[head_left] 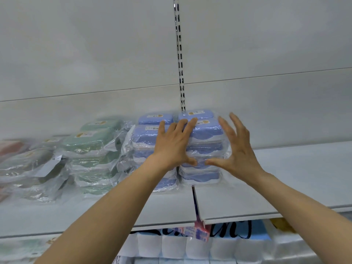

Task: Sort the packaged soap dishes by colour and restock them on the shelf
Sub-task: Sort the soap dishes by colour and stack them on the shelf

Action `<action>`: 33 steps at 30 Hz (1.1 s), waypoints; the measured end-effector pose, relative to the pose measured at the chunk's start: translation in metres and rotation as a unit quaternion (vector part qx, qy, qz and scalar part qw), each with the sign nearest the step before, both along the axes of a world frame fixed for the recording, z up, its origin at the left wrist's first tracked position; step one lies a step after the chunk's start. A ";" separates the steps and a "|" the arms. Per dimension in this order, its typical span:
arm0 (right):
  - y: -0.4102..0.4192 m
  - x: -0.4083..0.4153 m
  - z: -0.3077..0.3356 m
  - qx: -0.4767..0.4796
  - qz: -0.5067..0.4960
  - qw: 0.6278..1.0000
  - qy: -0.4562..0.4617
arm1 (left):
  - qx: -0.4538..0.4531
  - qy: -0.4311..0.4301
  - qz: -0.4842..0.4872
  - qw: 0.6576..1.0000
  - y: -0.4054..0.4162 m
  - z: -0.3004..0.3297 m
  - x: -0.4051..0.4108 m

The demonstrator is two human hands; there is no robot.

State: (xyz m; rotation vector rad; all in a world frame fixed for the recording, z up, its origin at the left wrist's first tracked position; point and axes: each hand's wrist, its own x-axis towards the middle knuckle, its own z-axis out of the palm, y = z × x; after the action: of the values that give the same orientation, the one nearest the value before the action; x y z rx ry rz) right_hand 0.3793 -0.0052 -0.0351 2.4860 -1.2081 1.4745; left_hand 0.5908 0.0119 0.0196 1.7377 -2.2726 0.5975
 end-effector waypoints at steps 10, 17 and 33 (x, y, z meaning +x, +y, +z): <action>-0.016 0.013 0.014 -0.025 -0.030 0.991 0.128 | -0.136 0.439 -0.001 0.888 0.069 -0.018 0.080; -0.012 0.010 0.014 0.048 0.006 0.998 0.045 | -0.141 0.550 0.001 0.823 0.092 -0.064 0.067; 0.000 0.011 0.006 0.142 -0.043 0.986 0.078 | -0.123 0.528 0.117 0.832 0.063 -0.103 0.039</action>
State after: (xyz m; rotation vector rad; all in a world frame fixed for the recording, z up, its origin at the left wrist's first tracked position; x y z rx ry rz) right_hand 0.3907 -0.0055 -0.0291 2.6219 -1.5676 1.1317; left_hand 0.6303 0.0753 -0.0832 1.6010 -1.1641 -0.0830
